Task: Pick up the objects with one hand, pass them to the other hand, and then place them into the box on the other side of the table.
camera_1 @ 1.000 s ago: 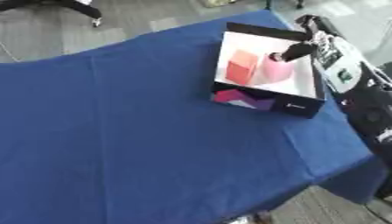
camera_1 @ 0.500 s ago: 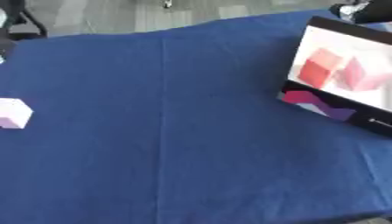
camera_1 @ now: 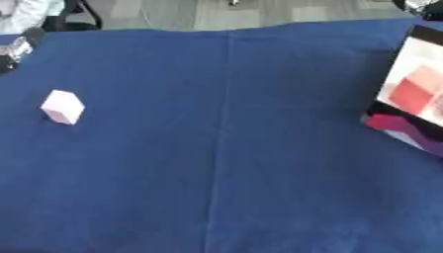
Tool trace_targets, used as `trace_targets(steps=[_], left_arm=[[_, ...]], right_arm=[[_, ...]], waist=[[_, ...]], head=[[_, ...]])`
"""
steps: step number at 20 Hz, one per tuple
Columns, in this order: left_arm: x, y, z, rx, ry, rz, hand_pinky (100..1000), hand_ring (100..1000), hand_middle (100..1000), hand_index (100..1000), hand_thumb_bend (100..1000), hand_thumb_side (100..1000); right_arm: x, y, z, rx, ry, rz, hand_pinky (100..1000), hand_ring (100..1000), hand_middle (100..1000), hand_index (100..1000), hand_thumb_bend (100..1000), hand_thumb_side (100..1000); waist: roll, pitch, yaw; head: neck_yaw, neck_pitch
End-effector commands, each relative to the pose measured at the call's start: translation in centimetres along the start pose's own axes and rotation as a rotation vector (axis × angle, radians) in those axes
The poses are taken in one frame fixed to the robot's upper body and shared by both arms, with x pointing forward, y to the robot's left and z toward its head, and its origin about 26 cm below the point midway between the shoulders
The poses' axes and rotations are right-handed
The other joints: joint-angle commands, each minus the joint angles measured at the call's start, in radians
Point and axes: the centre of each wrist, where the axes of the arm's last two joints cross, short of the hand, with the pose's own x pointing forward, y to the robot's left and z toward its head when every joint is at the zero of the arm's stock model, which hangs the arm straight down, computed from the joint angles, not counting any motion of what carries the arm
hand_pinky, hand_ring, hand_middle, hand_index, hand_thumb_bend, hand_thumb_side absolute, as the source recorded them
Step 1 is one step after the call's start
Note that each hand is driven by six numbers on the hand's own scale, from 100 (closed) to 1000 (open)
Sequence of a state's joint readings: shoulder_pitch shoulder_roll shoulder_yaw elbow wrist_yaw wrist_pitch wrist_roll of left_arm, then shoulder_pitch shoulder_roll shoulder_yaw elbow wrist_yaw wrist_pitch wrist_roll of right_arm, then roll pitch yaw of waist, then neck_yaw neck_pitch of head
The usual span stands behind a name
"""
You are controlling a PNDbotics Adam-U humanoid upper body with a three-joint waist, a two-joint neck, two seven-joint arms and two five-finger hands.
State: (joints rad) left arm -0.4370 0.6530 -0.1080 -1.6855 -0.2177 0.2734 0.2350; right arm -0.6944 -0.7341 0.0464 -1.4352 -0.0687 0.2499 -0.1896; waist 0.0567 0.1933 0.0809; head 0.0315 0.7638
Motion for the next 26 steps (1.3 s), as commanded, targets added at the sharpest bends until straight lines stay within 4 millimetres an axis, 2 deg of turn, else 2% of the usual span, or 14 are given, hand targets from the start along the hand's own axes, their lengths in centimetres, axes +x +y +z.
trace_targets(steps=[1,3,8,14,18,24,26], left_arm=[[0.3,1.8,-0.8,-0.033,-0.018,-0.046,831,774,710,849,634,493],[0.4,2.1,-1.3,-0.131,-0.036,-0.061,845,789,718,852,656,461],[1.0,3.6,-3.9,-0.435,-0.111,-0.151,874,819,728,833,723,313],[1.0,5.5,-7.0,-0.709,-0.104,-0.301,886,841,754,841,792,279],[0.3,6.5,-8.4,-0.803,-0.045,-0.379,888,846,760,845,797,265],[-0.6,7.1,-9.7,-0.869,0.029,-0.416,891,851,762,835,751,167],[-0.8,7.2,-10.0,-0.888,0.043,-0.422,891,851,762,835,751,167]], right_arm=[[0.6,-0.8,-0.3,-0.027,-0.022,-0.001,905,833,800,865,548,119],[0.5,-0.7,-0.2,-0.029,-0.017,-0.002,905,833,799,865,550,120],[0.4,-0.6,-0.2,-0.022,-0.012,-0.006,906,832,799,864,556,119],[0.5,-0.4,-0.2,-0.016,-0.016,-0.004,907,831,797,864,560,119],[0.5,-0.5,-0.2,-0.014,-0.015,-0.004,907,829,795,863,562,116],[0.5,-0.5,-0.1,-0.014,-0.015,-0.001,908,828,792,862,566,115],[0.5,-0.5,-0.1,-0.015,-0.015,0.000,908,828,792,862,566,115]], waist=[[-0.022,-0.050,0.005],[-0.026,-0.050,0.008],[-0.033,-0.049,0.002],[-0.032,-0.047,-0.011],[-0.030,-0.046,-0.017],[-0.032,-0.043,-0.021],[-0.032,-0.042,-0.021]], head=[[0.007,0.006],[0.004,0.006],[-0.003,0.006],[0.002,0.006],[0.005,0.006],[0.011,0.005],[0.011,0.004]])
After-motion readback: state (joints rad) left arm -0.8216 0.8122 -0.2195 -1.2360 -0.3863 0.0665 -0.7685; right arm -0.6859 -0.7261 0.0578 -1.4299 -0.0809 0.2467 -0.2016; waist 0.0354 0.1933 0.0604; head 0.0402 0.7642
